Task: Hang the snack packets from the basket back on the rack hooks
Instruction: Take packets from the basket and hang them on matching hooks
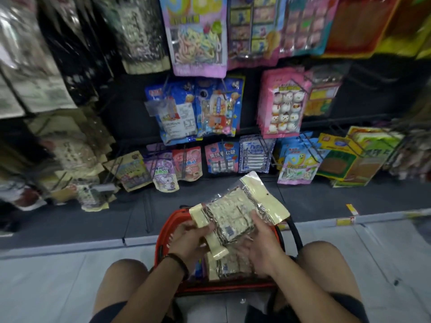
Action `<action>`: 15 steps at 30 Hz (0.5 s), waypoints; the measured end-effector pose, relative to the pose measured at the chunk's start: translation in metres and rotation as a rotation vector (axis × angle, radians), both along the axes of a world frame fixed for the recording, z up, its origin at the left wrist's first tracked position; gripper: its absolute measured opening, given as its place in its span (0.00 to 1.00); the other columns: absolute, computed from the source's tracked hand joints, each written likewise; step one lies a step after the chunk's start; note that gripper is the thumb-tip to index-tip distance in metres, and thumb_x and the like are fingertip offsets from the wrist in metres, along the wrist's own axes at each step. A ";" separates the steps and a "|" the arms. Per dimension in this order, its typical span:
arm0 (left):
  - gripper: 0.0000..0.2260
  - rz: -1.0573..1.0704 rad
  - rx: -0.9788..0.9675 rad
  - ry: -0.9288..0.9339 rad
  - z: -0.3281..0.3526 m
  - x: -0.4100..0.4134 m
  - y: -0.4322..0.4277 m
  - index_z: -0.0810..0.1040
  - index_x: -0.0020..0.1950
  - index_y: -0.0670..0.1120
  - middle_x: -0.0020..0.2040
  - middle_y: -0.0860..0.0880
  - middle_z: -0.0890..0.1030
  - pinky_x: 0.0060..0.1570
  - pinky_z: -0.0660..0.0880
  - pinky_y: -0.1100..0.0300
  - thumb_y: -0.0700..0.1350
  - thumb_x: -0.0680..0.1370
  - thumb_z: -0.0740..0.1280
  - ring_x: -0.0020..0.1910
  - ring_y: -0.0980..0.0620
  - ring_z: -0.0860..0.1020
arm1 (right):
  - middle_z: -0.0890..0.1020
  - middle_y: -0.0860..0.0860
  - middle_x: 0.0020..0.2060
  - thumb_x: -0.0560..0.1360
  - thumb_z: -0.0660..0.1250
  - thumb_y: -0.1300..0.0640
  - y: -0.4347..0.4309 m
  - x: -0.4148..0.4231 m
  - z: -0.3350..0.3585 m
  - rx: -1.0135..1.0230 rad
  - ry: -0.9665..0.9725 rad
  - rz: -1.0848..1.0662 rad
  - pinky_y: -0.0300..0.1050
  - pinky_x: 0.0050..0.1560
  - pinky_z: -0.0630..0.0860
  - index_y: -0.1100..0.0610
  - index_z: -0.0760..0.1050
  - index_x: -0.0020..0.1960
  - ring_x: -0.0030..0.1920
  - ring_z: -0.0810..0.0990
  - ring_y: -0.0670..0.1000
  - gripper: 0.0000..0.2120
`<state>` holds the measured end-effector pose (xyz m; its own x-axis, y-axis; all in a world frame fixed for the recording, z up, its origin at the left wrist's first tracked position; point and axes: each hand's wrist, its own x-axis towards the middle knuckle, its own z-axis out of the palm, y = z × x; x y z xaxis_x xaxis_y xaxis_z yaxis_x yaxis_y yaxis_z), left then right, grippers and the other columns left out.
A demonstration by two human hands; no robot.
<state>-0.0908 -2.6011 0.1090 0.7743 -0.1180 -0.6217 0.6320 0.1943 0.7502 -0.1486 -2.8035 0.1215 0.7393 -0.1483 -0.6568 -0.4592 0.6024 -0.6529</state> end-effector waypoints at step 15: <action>0.43 -0.431 0.903 -0.887 0.121 -0.025 -0.026 0.62 0.79 0.60 0.78 0.56 0.63 0.75 0.66 0.43 0.63 0.65 0.73 0.77 0.51 0.62 | 0.77 0.54 0.35 0.74 0.78 0.43 0.016 0.025 0.111 -0.513 -0.359 -0.128 0.50 0.33 0.82 0.61 0.76 0.44 0.32 0.80 0.50 0.22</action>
<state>-0.1159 -2.6267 0.2304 0.9596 -0.2701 0.0794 -0.2474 -0.6747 0.6954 -0.1231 -2.7871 0.2322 0.8558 -0.4795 -0.1939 -0.1038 0.2081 -0.9726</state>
